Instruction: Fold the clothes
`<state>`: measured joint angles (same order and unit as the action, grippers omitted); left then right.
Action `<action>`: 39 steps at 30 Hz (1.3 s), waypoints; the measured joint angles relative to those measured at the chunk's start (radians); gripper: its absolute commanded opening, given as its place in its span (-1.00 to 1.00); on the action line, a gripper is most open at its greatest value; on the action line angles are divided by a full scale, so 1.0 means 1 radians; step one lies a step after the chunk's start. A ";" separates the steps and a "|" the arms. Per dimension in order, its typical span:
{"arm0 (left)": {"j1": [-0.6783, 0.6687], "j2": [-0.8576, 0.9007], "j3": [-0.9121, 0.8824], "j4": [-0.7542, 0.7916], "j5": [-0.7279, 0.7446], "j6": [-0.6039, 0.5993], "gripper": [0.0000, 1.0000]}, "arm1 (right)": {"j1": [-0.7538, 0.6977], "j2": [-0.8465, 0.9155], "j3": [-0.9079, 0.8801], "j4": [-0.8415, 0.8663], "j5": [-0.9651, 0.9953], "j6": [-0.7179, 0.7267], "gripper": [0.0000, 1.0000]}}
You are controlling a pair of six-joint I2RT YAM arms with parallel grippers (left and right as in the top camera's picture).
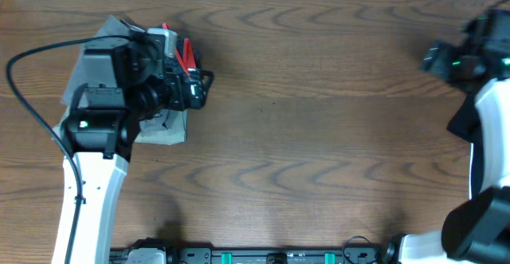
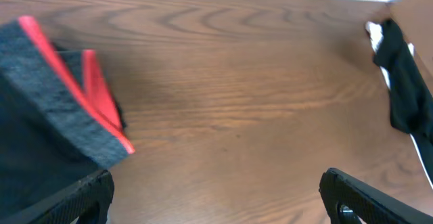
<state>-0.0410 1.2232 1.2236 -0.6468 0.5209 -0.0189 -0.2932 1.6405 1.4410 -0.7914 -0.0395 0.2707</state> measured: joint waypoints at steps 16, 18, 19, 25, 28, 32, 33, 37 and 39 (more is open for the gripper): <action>-0.195 0.120 0.001 -0.056 -0.169 0.003 0.96 | -0.218 0.240 0.050 -0.116 0.191 0.093 0.33; -0.195 0.128 0.001 -0.052 -0.175 0.005 0.96 | -0.218 0.259 0.050 -0.120 0.167 0.100 0.33; -0.195 0.132 0.001 -0.051 -0.179 0.005 0.96 | -0.217 0.270 0.050 -0.121 0.159 0.102 0.33; -0.195 0.150 0.001 -0.051 -0.188 0.009 0.96 | -0.200 0.359 0.048 -0.072 0.137 0.109 0.25; -0.195 0.150 0.001 -0.051 -0.188 0.012 0.96 | -0.196 0.416 0.046 -0.046 0.138 0.112 0.18; -0.195 0.150 0.001 -0.051 -0.188 0.016 0.96 | -0.194 0.454 0.039 -0.036 0.150 0.116 0.10; -0.195 0.150 0.001 -0.051 -0.188 0.016 0.96 | -0.194 0.457 0.038 -0.036 0.154 0.118 -0.03; -0.195 0.150 0.001 -0.051 -0.188 0.016 0.96 | -0.193 0.459 0.038 -0.053 0.182 0.128 -0.51; -0.195 0.150 0.001 -0.051 -0.188 0.016 0.96 | -0.193 0.459 0.038 -0.064 0.194 0.134 -0.80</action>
<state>-0.2359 1.3727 1.2243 -0.6979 0.3328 -0.0032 -0.4866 2.0995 1.4788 -0.8558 0.1543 0.4049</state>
